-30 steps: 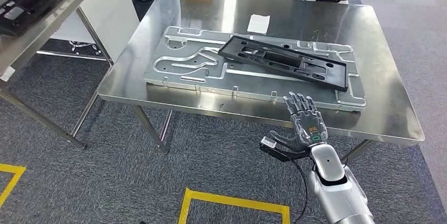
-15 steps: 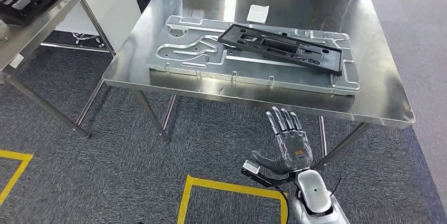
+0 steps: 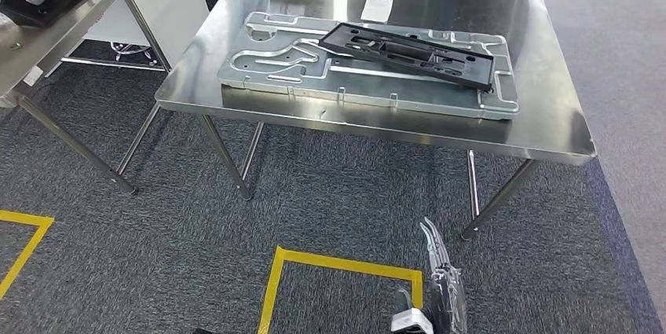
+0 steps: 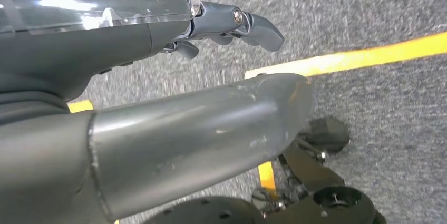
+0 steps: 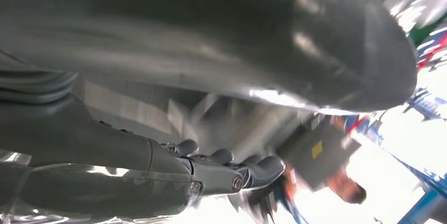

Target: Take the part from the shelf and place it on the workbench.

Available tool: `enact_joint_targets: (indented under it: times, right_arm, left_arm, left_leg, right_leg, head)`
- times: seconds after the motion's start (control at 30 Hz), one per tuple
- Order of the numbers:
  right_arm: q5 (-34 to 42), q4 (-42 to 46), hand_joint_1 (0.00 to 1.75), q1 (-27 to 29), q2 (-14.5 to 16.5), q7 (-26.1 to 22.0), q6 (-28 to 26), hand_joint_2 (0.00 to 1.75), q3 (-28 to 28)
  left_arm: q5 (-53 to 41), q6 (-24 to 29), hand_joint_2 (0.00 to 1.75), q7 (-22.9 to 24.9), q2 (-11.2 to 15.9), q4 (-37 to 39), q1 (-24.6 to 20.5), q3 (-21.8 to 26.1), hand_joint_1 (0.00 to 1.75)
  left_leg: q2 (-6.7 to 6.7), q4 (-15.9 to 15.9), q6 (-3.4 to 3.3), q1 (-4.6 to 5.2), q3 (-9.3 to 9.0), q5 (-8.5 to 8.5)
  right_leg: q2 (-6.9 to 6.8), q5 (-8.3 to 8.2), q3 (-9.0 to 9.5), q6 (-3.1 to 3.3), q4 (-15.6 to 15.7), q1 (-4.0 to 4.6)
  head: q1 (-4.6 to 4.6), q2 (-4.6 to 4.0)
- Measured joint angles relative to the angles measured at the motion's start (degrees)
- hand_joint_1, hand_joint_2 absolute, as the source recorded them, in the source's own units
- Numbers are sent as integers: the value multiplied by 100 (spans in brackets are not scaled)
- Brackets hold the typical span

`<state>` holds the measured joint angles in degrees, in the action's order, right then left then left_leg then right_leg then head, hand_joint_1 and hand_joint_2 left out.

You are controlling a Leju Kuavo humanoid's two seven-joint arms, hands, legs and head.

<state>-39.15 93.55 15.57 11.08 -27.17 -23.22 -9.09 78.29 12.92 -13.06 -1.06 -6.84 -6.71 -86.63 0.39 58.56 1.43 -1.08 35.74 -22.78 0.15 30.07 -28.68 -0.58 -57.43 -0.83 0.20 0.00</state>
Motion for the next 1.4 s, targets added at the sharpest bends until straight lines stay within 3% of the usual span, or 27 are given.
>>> enact_joint_targets:
  times: [0.07, 0.17, 0.2, 0.27, 0.3, 0.33, 0.4, 0.43, 0.5, 0.53, 0.57, 0.67, 0.7, 0.73, 0.77, 0.83, 0.87, 0.9, 0.97, 1.03, 1.07, 1.17, 1.2, 1.23, 1.27, 1.3, 1.4]
  right_arm:
    - [930, -188, 0, 139, 250, -555, 1055, 0, 633]
    - [1771, -930, 0, 67, 483, -1033, 2538, 0, 1903]
    - [1906, -1280, 0, -3, 524, -1123, 2925, 0, 2390]
    - [2061, -2012, 0, -201, 563, -1216, 3302, 0, 3307]
    - [2084, -2435, 0, -335, 566, -1232, 3262, 0, 3750]
    - [2068, -2885, 0, -499, 549, -1237, 3082, 0, 4146]
    - [2021, -3943, 0, -839, 458, -1169, 2552, 0, 4923]
    - [2006, -4446, 0, -987, 397, -1091, 2303, 0, 5263]
    - [1984, -5314, 0, -1195, 271, -823, 1895, 0, 5845]
    - [1962, -5656, 0, -1276, 214, -649, 1732, 0, 6071]
    - [1933, -5969, 0, -1345, 163, -462, 1581, 0, 6269]
    - [1778, -6676, 0, -1519, 60, 116, 1213, 0, 6679]
    - [1703, -6844, 0, -1572, 41, 323, 1101, 0, 6766]
    - [1622, -6988, 0, -1620, 24, 532, 989, 0, 6837]
    - [1534, -7117, 0, -1659, 14, 743, 878, 0, 6891]
    - [1371, -7318, 0, -1710, 3, 1084, 733, 0, 6947]
    - [1294, -7407, 0, -1723, 0, 1221, 699, 0, 6961]
    - [1228, -7483, 0, -1734, 1, 1323, 689, 0, 6968]
    - [1106, -7609, 0, -1756, 10, 1475, 699, 0, 6972]
    - [1003, -7707, 0, -1770, 33, 1574, 741, 0, 6972]
    - [950, -7746, 0, -1772, 43, 1611, 770, 0, 6971]
    - [798, -7824, 0, -1744, 50, 1703, 851, 0, 6956]
    - [766, -7846, 0, -1736, 50, 1727, 874, 0, 6949]
    - [746, -7864, 0, -1733, 51, 1740, 895, 0, 6944]
    - [738, -7881, 0, -1736, 53, 1749, 914, 0, 6942]
    - [731, -7896, 0, -1742, 60, 1748, 927, 0, 6942]
    - [692, -7929, 0, -1754, 97, 1744, 965, 0, 6944]
  left_arm:
    - [129, 40, 0, 11, -13, 0, 35, 44, 0]
    - [296, 98, 0, 19, -32, 0, 47, 109, 0]
    - [345, 123, 0, 19, -34, 0, 47, 125, 0]
    - [426, 173, 0, 17, -42, 0, 48, 156, 0]
    - [459, 203, 0, 13, -49, 0, 46, 175, 0]
    - [485, 232, 0, 6, -55, 0, 39, 194, 0]
    - [535, 303, 0, -34, -69, 0, 20, 229, 0]
    - [553, 339, 0, -63, -77, 0, 11, 238, 0]
    - [575, 422, 0, -124, -97, 0, 15, 244, 0]
    - [590, 463, 0, -152, -109, 0, 20, 245, 0]
    - [606, 505, 0, -180, -121, 0, 27, 245, 0]
    - [661, 627, 0, -270, -144, 0, 39, 245, 0]
    - [683, 671, 0, -306, -148, 0, 43, 245, 0]
    - [710, 714, 0, -347, -151, 1, 46, 245, 0]
    - [745, 754, 0, -396, -155, 1, 49, 246, 0]
    - [834, 805, 0, -504, -163, 1, 53, 253, 0]
    - [877, 825, 0, -555, -166, 1, 50, 263, 0]
    - [918, 845, 0, -597, -168, 1, 45, 277, 0]
    - [974, 883, 0, -656, -169, 4, 43, 312, 0]
    - [1011, 915, 0, -693, -166, 15, 73, 347, 0]
    - [1024, 928, 0, -708, -166, 21, 94, 363, 0]
    - [1042, 1219, 0, -895, -192, 27, 133, 445, 0]
    - [1046, 1473, 0, -1079, -242, 27, 156, 567, 0]
    - [1049, 1707, 0, -1314, -304, 22, 197, 801, 0]
    - [1051, 1851, 0, -1528, -367, 8, 252, 1175, 0]
    - [1052, 1857, 0, -1663, -406, -9, 312, 1676, 0]
    - [1052, 1699, 0, -1732, -462, -85, 400, 3797, 0]
  left_leg:
    - [-1, 191, 54, -19, 99, -288]
    - [-4, 1128, 73, -18, 313, -1113]
    - [-5, 1427, 71, -13, 322, -1199]
    - [-7, 1579, 37, -5, 122, -957]
    - [-11, 1376, -1, 3, -110, -766]
    - [-19, 995, -56, 19, -421, -709]
    - [-31, 122, -152, 63, -1002, -854]
    - [-34, -163, -194, 89, -1153, -959]
    - [-29, -320, -261, 104, -1152, -896]
    - [-26, -348, -299, 98, -1101, -803]
    - [-24, -374, -337, 86, -1030, -702]
    - [-51, -388, -392, 77, -717, -423]
    - [-70, -378, -384, 77, -599, -340]
    - [-96, -362, -368, 74, -475, -260]
    - [-129, -337, -344, 68, -350, -181]
    - [-213, -254, -281, 50, -94, -42]
    - [-264, -191, -245, 51, 14, 10]
    - [-311, -125, -207, 60, 98, 54]
    - [-413, -50, -129, 80, 200, 158]
    - [-450, -22, -67, 65, 269, 219]
    - [-391, 55, -46, 53, 310, 131]
    - [-122, 887, 5, 33, 562, -570]
    - [-91, 1261, 25, 28, 653, -737]
    - [-78, 1529, 36, 27, 687, -787]
    - [-68, 1605, 38, 26, 621, -732]
    - [-46, 1428, 28, 27, 433, -607]
    - [219, 329, -63, 70, -336, -446]
  right_leg:
    - [-20, -116, -115, 121, 8, -4]
    - [-47, -312, -344, 204, 4, 34]
    - [-57, -381, -435, 209, -5, 54]
    - [-72, -515, -628, 205, -36, 89]
    - [-72, -580, -724, 197, -57, 103]
    - [-68, -645, -806, 184, -78, 109]
    - [-62, -770, -903, 127, -95, 113]
    - [-69, -835, -917, 89, -83, 101]
    - [-93, -959, -929, 12, -30, 77]
    - [-84, -919, -951, -20, -41, 65]
    - [-70, -740, -986, -49, -128, 58]
    - [-38, 269, -1112, -124, -994, 22]
    - [-37, 421, -1125, -145, -1346, 10]
    - [-36, 384, -1098, -161, -1606, -1]
    - [-30, 196, -1007, -172, -1713, -12]
    - [86, -165, -567, -177, -1406, -46]
    - [217, -142, -188, -168, -969, -54]
    - [337, 34, 180, -141, -473, -62]
    - [435, 368, 621, -51, 179, -40]
    - [303, 377, 603, 64, 227, -41]
    - [218, 338, 578, 119, 223, -42]
    - [-40, 237, 467, 211, 205, -9]
    - [-125, 212, 417, 213, 191, 4]
    - [-203, 192, 369, 209, 172, 15]
    - [-276, 178, 328, 204, 152, 20]
    - [-336, 173, 299, 196, 131, 22]
    - [-505, 180, 262, 141, 75, 45]
  head:
    - [-18, 0]
    - [-64, -1]
    - [-67, -1]
    - [-68, 0]
    - [-69, 0]
    - [-71, 0]
    - [-68, -1]
    - [-69, -1]
    - [-68, -1]
    - [-69, -1]
    - [-57, -1]
    - [-21, -1]
    - [-20, -2]
    - [-20, -1]
    - [-18, -1]
    - [-17, 0]
    - [-15, 0]
    - [-17, 0]
    - [-25, 0]
    - [-40, -1]
    - [-53, -1]
    - [-101, -1]
    - [-104, -1]
    - [-103, -1]
    - [-105, -1]
    - [-108, -1]
    - [-108, 0]
